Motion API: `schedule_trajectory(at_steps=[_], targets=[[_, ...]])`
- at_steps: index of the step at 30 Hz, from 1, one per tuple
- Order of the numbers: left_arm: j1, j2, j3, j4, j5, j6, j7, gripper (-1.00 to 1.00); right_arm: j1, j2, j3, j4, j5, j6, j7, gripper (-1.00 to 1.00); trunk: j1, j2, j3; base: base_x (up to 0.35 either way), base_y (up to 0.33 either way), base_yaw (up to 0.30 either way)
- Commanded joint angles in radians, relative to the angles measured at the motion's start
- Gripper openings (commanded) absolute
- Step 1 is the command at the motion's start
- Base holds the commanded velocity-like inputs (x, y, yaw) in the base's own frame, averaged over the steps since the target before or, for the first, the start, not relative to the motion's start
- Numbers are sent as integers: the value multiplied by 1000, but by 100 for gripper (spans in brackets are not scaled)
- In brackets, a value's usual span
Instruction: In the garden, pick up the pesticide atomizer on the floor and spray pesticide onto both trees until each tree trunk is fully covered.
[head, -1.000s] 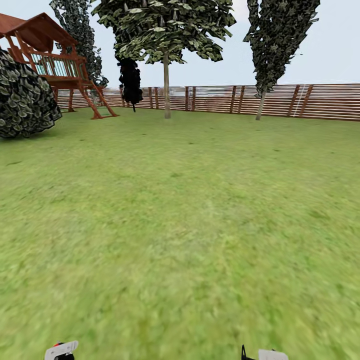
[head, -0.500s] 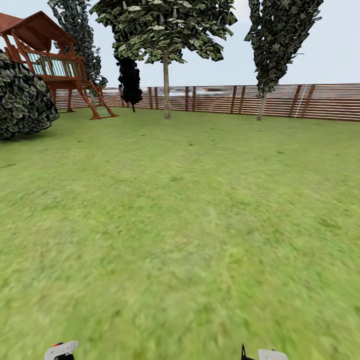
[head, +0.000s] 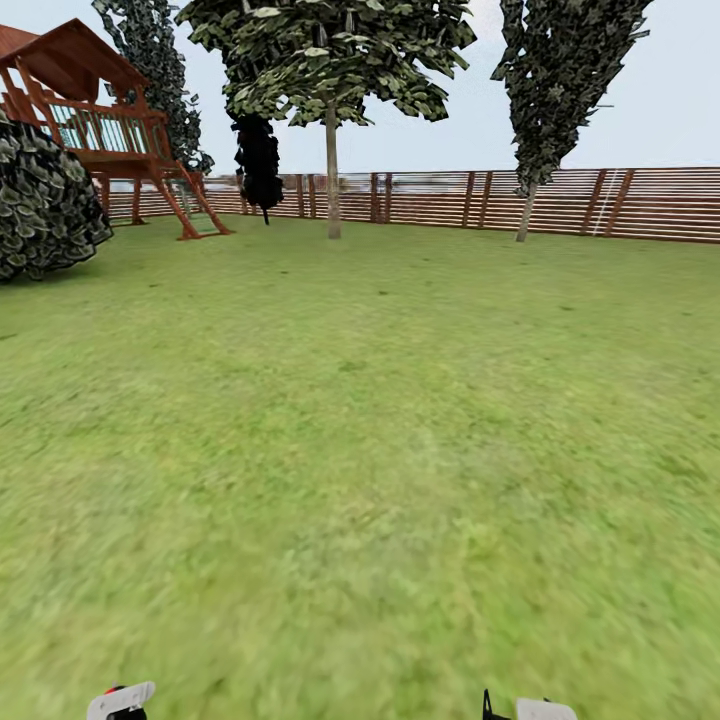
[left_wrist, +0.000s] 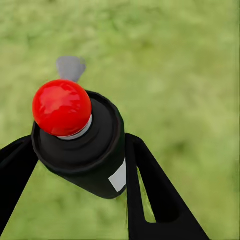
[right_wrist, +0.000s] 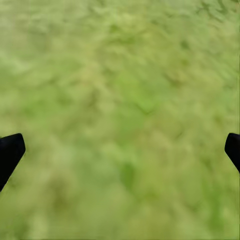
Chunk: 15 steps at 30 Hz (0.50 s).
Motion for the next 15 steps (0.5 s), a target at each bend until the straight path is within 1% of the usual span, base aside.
schedule_trajectory(at_steps=[1,15], targets=[[0,1,0,0,0,0,0,-100,0,0,0,0,0,0,0,100,0,0,0,339,0,0],[0,0,0,1,0,1,0,-100,0,0,0,0,0,0,0,100,0,0,0,339,0,0]])
